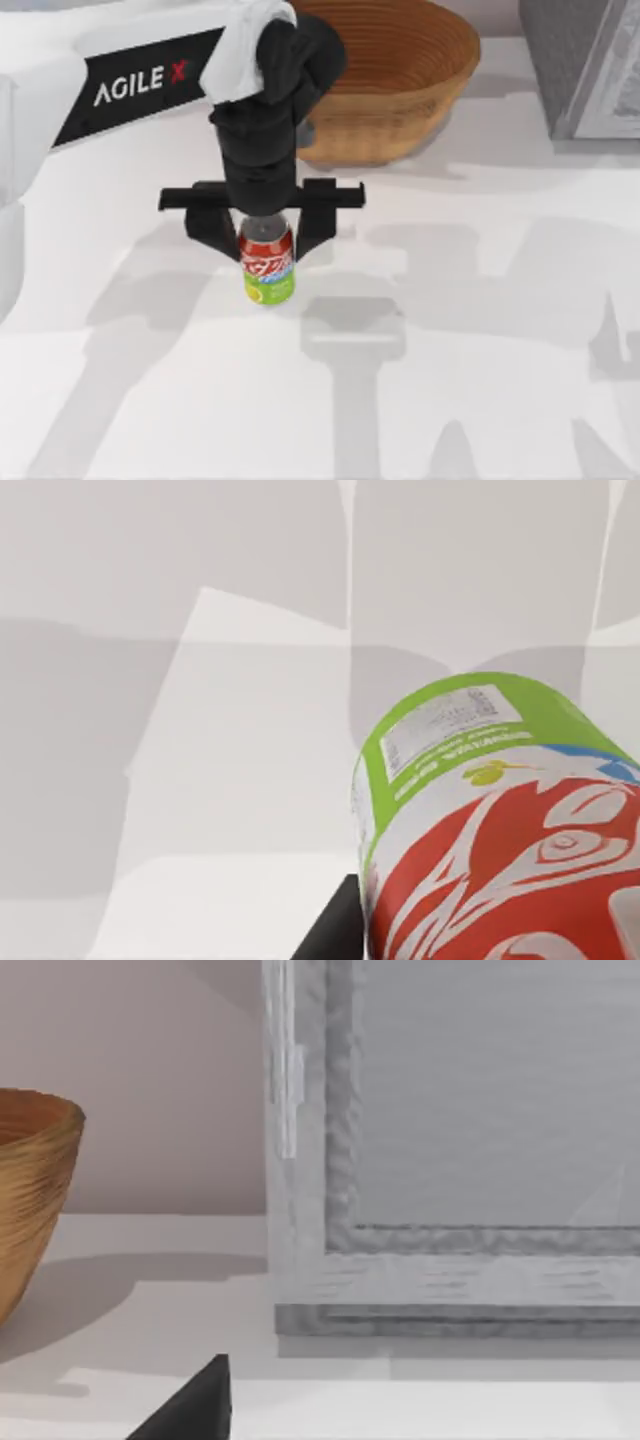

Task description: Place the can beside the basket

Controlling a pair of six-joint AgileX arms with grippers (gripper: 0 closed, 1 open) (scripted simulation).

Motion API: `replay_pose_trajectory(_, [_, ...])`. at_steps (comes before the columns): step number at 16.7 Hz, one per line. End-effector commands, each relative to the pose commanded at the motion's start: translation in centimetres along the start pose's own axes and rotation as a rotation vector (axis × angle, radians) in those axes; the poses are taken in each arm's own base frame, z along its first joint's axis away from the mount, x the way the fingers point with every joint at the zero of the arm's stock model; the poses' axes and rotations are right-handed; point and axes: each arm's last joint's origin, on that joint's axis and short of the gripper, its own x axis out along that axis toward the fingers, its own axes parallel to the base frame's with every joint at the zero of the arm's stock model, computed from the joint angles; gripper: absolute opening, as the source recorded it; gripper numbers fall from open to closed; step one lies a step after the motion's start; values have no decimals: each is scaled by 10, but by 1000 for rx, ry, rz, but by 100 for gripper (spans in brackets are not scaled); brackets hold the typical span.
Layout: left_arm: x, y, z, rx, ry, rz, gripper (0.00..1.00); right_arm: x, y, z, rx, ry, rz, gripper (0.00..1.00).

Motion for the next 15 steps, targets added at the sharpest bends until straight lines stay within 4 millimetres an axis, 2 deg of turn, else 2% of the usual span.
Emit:
replay_pose_trajectory(7, [0,0,0,0,0,0,98,0,0,0,0,0,0,100])
replay_pose_trajectory(15, [0,0,0,0,0,0,100,0,0,0,0,0,0,100])
